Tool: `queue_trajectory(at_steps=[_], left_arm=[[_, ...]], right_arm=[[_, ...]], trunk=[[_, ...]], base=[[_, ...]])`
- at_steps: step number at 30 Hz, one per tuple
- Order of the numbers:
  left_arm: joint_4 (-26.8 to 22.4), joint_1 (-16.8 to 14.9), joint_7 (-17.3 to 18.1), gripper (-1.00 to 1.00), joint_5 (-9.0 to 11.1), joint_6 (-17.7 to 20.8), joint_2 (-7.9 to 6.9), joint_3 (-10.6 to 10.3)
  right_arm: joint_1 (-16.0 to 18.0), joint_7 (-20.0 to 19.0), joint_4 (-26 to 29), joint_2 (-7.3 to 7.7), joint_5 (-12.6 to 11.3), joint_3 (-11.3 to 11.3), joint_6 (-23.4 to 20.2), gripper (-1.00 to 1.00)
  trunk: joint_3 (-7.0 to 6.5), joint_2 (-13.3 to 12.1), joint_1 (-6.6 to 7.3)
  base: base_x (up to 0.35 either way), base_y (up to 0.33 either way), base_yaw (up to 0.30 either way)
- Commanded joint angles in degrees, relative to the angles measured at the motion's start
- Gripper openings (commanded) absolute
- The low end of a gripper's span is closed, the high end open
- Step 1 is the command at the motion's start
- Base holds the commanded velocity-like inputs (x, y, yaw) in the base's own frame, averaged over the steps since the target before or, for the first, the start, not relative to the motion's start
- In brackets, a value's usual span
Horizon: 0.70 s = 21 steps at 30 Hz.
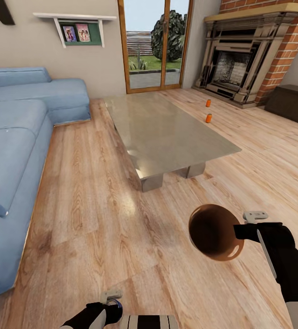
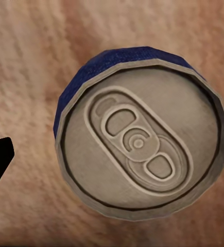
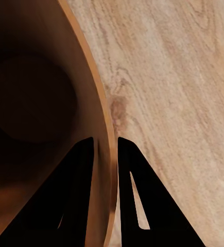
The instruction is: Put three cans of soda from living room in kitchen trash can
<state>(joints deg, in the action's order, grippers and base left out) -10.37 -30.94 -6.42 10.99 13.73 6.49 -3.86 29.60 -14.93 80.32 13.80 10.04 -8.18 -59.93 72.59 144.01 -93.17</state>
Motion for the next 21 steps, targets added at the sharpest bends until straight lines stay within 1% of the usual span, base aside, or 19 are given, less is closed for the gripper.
queue_trajectory(at_steps=[1,21], left_arm=[[0.0,0.0,0.0,1.0,0.0,0.0,0.0,0.0],[0.0,0.0,0.1,1.0,0.0,-0.8,0.01,0.0]], right_arm=[[0.0,-0.3,0.0,0.0,-0.8,0.0,-0.1,-1.0],[0.0,-0.3,0.0,0.0,-0.8,0.0,-0.1,-1.0]], trunk=[[-0.01,0.0,0.01],[-0.01,0.0,0.01]], base=[[0.0,0.0,0.0],[0.0,0.0,0.0]])
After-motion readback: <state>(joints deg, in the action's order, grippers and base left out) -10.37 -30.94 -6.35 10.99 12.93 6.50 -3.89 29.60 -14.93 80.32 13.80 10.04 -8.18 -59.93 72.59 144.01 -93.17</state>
